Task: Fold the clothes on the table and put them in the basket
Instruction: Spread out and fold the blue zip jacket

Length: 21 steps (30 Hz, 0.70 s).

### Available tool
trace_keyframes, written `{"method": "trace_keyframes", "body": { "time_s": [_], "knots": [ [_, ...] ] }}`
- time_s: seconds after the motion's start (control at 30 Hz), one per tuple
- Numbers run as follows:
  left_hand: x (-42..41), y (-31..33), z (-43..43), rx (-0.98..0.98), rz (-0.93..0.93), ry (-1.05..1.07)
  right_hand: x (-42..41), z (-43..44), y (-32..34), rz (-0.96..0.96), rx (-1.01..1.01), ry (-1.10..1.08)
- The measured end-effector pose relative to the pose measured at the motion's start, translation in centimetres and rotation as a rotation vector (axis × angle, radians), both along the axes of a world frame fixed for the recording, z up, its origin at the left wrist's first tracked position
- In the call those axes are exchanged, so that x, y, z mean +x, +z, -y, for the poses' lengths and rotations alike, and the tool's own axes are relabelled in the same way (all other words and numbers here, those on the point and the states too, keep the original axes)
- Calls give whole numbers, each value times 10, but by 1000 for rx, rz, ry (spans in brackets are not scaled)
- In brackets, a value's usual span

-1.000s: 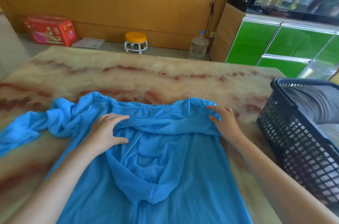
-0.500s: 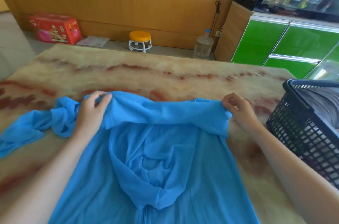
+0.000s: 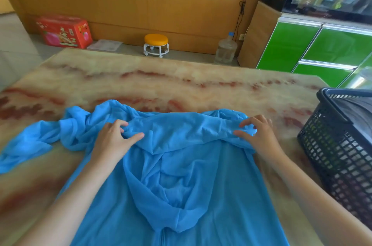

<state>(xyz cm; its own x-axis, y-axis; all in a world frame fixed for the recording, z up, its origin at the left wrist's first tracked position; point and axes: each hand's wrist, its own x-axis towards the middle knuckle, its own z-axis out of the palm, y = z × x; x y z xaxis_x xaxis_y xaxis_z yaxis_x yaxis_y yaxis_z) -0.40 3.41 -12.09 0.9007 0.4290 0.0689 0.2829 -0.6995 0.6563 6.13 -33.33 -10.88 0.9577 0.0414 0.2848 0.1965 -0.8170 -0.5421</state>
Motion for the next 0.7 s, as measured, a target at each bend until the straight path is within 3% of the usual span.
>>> {"method": "trace_keyframes", "body": {
  "time_s": [0.13, 0.33, 0.47, 0.6, 0.7],
  "knots": [
    [-5, -4, 7, -10, 56, -43, -23, 7, -16, -33, -63, 131],
    [-4, -5, 6, 22, 9, -181, -20, 1, -17, -53, 10, 86],
    [-1, -5, -1, -4, 118, -148, -23, 0, -18, 15, 44, 91],
    [4, 7, -16, -316, 350, 20, -24, 21, -11, 68, 178, 56],
    [7, 11, -22, -381, 432, 86, -26, 40, -11, 77, 22, 183]
  ]
}}
